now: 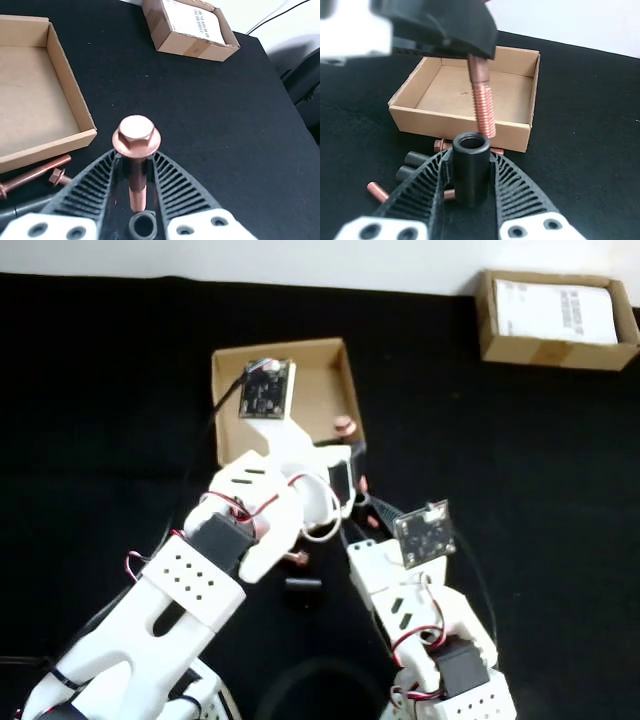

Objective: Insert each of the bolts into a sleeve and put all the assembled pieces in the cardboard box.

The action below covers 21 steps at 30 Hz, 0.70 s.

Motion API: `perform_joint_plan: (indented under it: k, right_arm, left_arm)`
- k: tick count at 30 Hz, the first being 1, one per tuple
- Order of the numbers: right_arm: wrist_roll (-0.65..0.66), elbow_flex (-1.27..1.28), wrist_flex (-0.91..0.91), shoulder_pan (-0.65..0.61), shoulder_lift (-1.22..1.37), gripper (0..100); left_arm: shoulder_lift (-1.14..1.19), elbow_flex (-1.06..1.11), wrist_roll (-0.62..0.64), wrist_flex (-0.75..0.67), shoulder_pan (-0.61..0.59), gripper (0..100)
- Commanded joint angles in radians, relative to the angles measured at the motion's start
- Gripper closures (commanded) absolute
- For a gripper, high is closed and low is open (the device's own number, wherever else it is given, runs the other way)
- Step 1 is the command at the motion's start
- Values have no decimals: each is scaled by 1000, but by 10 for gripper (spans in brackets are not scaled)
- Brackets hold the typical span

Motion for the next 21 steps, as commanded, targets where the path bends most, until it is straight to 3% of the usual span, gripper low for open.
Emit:
perform_joint_plan:
  k: [1,21]
  right_arm:
    - [-6,-4,-24,22,-7,991]
    - [-5,-2,-22,22,-4,991]
  left_arm:
    - [-2,-61,3,3,12,992]
    - [-102,-56,3,46,13,992]
